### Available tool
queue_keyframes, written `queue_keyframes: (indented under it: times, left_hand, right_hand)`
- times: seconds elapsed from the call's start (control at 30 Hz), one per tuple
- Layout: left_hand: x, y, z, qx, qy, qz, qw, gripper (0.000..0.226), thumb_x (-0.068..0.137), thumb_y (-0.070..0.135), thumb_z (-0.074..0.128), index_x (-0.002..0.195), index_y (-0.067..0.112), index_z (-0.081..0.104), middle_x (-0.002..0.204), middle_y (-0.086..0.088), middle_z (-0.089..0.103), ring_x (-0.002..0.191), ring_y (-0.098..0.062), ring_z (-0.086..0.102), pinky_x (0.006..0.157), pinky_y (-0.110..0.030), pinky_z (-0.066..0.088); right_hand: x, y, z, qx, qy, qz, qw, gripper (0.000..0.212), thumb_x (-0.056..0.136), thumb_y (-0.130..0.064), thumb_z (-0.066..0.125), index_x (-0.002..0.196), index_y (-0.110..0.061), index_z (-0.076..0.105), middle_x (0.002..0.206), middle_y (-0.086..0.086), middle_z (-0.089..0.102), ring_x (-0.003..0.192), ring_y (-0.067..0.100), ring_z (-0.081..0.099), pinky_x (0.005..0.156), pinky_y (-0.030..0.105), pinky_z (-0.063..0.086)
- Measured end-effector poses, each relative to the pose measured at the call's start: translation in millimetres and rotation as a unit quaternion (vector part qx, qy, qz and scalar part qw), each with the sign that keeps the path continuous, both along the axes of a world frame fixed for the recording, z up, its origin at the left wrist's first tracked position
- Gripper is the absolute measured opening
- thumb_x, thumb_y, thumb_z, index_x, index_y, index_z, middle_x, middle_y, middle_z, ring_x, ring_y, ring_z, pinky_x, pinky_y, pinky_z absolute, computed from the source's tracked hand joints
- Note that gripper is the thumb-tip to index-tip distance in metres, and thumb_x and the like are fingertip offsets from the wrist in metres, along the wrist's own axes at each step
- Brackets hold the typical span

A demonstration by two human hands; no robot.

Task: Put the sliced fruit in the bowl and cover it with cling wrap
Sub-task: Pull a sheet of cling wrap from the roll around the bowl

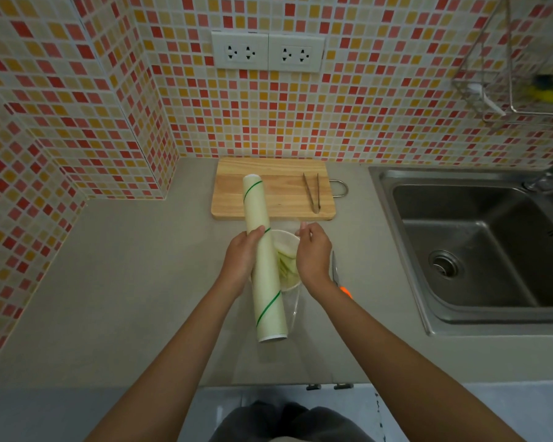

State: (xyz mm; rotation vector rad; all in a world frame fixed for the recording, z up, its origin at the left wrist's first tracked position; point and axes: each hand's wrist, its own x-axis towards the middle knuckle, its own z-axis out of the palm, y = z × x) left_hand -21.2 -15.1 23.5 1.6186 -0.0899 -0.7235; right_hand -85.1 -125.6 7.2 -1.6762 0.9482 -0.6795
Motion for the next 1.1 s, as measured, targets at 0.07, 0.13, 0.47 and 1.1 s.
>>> queue_keyframes:
  times: [0.07, 0.13, 0.47, 1.1]
  left_hand:
    - [1, 0, 2, -0.008, 0.019, -0.003, 1.0, 0.043, 0.092, 0.044, 0.051, 0.102, 0.004, 0.063, 0.089, -0.019, 0.065, 0.075, -0.027, 0.061, 0.072, -0.038, 0.048]
    - [1, 1, 2, -0.009, 0.005, -0.024, 1.0, 0.05, 0.087, 0.051, 0.06, 0.104, 0.003, 0.062, 0.085, -0.012, 0.066, 0.071, -0.023, 0.064, 0.066, -0.033, 0.05]
    - [14, -2, 6, -0.07, 0.036, 0.003, 0.997, 0.021, 0.089, 0.028, 0.061, 0.095, 0.009, 0.063, 0.085, -0.017, 0.069, 0.063, -0.025, 0.065, 0.061, -0.034, 0.055]
    - [16, 6, -13, -0.001, -0.012, 0.009, 1.0, 0.036, 0.082, 0.032, 0.072, 0.103, 0.005, 0.065, 0.086, -0.015, 0.072, 0.071, -0.026, 0.069, 0.069, -0.037, 0.058]
  right_hand:
    - [-1, 0, -2, 0.0, 0.003, -0.012, 1.0, 0.027, 0.1, -0.017, 0.04, 0.08, -0.009, 0.055, 0.063, -0.008, 0.051, 0.057, 0.003, 0.046, 0.05, 0.004, 0.036]
    - [-2, 2, -3, -0.009, 0.003, -0.019, 1.0, 0.027, 0.101, -0.018, 0.04, 0.08, -0.01, 0.055, 0.063, -0.008, 0.052, 0.058, 0.003, 0.048, 0.049, 0.005, 0.036]
    - [-6, -12, 0, -0.011, -0.003, -0.063, 0.998, 0.028, 0.1, -0.017, 0.041, 0.091, -0.002, 0.064, 0.07, -0.007, 0.055, 0.061, 0.0, 0.048, 0.053, 0.014, 0.033]
    - [-21, -30, -12, -0.039, 0.017, -0.061, 0.997, 0.025, 0.1, -0.016, 0.042, 0.096, -0.001, 0.061, 0.079, 0.002, 0.059, 0.056, 0.005, 0.043, 0.065, 0.026, 0.039]
